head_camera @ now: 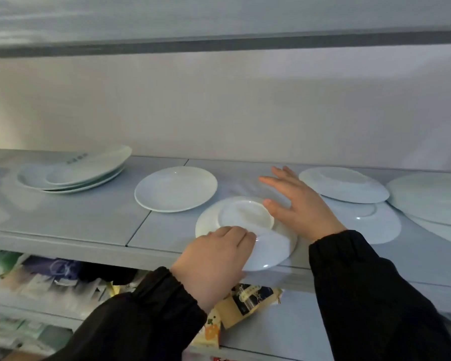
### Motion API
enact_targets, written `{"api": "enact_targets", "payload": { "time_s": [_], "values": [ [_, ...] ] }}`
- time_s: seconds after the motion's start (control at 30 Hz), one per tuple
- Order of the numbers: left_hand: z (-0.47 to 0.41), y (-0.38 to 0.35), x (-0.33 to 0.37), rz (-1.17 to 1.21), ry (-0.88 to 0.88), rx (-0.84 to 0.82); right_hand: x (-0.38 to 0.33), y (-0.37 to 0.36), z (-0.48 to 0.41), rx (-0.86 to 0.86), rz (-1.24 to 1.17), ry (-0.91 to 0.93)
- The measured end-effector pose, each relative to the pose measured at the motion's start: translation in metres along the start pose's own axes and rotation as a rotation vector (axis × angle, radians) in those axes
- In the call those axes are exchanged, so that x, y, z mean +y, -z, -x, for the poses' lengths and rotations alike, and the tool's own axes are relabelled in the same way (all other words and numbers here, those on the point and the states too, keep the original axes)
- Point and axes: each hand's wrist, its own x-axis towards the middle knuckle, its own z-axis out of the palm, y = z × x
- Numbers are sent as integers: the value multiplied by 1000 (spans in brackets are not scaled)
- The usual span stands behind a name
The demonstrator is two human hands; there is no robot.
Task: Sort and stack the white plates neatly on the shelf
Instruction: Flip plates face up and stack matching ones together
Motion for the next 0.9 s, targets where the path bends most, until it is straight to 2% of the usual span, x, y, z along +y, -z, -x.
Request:
{"api": "enact_targets", "payload": {
  "time_s": [0.17,0.37,0.43,0.57,0.7,0.8,0.9],
  "values": [
    [25,-1,-8,-153,15,103,-5,1,2,-28,6,45],
    [57,34,-42,-44,293,323,-11,-3,6,51,-268,85],
    [63,51,-56,118,447,417,-17,-6,4,65,-291,85],
    [65,60,-94,406,708,600,-39,-23,-14,-42,-153,128],
    [52,46,-133,1064,934,690,-50,-43,-29,-124,-99,133],
    [40,25,-165,1476,1024,736,-47,-44,-31,-139,-76,124],
    [30,6,-186,1692,1079,763,-43,-45,-30,-163,-66,128]
  ]
}}
